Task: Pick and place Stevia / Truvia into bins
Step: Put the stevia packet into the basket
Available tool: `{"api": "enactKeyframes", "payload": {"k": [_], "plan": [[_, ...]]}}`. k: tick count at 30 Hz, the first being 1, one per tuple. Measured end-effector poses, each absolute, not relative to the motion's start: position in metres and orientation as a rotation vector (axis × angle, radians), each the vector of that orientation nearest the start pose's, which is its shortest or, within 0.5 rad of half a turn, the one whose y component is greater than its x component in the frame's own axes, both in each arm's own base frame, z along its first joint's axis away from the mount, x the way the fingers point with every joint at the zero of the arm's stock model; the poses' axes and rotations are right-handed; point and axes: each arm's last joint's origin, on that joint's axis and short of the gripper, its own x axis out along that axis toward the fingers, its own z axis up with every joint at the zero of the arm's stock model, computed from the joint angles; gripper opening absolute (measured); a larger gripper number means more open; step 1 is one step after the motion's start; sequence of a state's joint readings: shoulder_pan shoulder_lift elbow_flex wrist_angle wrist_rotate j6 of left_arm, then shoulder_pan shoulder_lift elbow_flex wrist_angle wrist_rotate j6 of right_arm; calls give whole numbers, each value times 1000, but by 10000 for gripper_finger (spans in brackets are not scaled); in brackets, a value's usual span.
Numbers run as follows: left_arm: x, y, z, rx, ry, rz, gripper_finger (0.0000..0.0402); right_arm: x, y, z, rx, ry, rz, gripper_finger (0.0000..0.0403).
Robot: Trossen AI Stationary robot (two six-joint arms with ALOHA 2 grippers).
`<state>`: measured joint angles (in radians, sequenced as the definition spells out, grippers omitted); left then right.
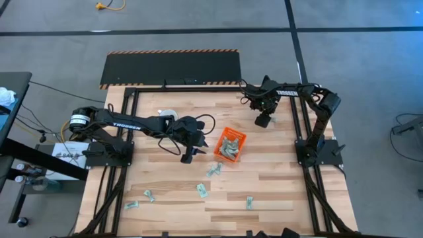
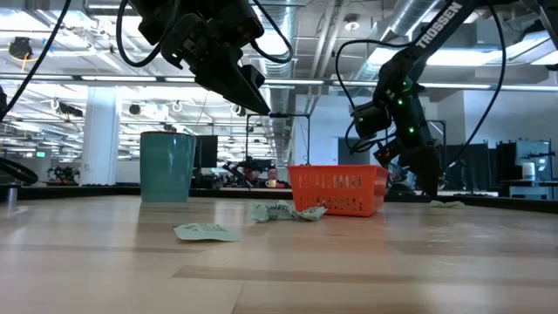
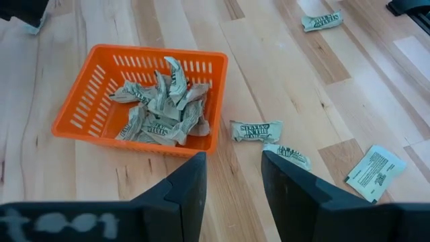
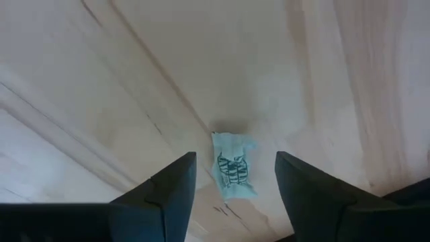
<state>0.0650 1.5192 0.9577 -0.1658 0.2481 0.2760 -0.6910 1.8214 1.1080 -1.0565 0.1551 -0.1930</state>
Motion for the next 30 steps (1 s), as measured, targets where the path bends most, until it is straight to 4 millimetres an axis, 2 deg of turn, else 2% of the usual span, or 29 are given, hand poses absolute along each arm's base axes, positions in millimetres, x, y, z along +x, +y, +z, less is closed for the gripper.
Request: {"api": "enactKeyframes", "payload": {"k": [4,9,14,19,24,30], "plan": [[318,14,222,149,694,-273,133,218,-191,148,359,1785,-441,183],[318,14,222,149,694,-273,133,211,-185,135,339,1812,-423,174],[318,14,223,150,691,-272,133,205,-184,135,339,1863,-456,168],[318,14,223,150,686,-271,133,206,-185,131,345,1828,-462,154],[318,14,223,150,686,-271,133,204,-183,128,369,1806,-443,119],[318,14,223,150,686,-271,133,204,-181,128,379,1816,-435,55]]}}
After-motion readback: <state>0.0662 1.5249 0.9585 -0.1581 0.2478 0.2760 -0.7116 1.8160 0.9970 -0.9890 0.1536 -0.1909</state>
